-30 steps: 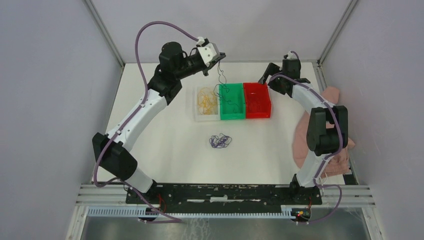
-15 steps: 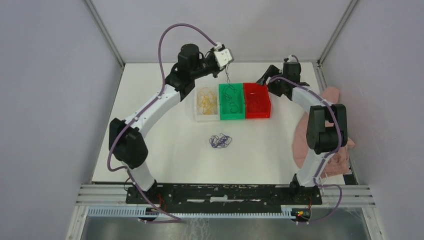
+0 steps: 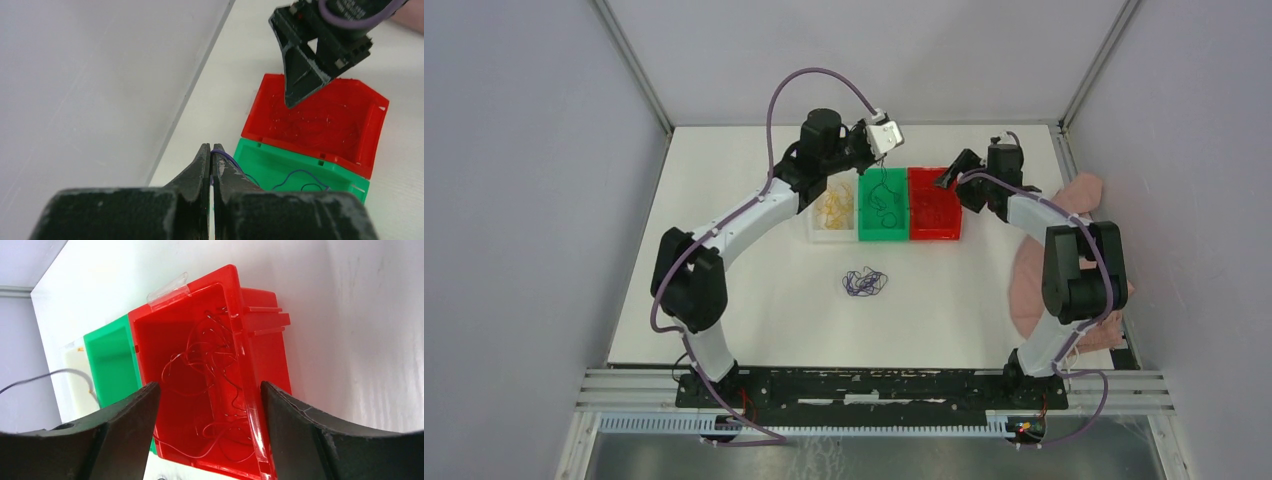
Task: Untangle the cables
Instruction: Move the bin to the center of the board, then untie the cable.
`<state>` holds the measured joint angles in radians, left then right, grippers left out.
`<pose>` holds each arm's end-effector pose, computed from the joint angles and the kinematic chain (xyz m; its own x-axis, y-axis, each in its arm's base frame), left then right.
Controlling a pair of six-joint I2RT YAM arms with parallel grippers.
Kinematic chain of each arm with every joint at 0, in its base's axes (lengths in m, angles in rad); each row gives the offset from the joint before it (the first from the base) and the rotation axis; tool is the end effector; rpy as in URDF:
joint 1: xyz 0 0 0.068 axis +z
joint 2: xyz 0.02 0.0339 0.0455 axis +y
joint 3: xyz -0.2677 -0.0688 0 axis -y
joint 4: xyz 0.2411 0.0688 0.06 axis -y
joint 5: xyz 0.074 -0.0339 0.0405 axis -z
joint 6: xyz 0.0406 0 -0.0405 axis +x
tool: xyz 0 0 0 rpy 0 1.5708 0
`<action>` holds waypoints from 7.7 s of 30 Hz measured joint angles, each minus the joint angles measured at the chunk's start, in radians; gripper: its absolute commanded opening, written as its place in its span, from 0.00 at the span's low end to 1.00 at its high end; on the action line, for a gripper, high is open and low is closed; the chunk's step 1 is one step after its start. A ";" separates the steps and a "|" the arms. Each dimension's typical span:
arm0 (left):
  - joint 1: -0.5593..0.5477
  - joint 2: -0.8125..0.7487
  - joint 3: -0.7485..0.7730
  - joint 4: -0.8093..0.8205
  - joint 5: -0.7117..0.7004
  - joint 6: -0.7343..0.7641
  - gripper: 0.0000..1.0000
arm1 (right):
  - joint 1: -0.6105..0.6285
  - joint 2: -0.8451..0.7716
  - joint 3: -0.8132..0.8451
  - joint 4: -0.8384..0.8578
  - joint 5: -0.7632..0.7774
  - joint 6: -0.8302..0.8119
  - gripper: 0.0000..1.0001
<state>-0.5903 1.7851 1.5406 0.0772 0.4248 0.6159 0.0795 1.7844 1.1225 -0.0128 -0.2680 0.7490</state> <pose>0.3519 -0.2559 0.3564 0.3751 0.3823 -0.8445 0.7695 0.3797 0.5136 0.3901 0.0419 0.2036 -0.6485 0.6070 -0.4593 0.2169 0.7257 0.6529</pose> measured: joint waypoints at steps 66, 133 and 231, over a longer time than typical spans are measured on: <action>0.057 0.284 0.272 -0.833 -0.124 0.578 0.69 | 0.072 -0.353 -0.196 0.108 -0.029 0.030 0.76; 0.370 -0.413 -0.108 -1.051 0.232 0.246 0.89 | 0.673 -0.191 -0.037 -0.283 0.122 -0.322 0.57; 0.300 -0.896 -0.670 -0.579 0.279 -0.131 0.44 | 0.920 -0.276 0.021 0.016 0.043 -0.189 0.00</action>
<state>-0.2901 0.8886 0.8703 -0.5014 0.7040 0.4847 0.9993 1.5085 1.1435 0.0032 -0.2249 0.5598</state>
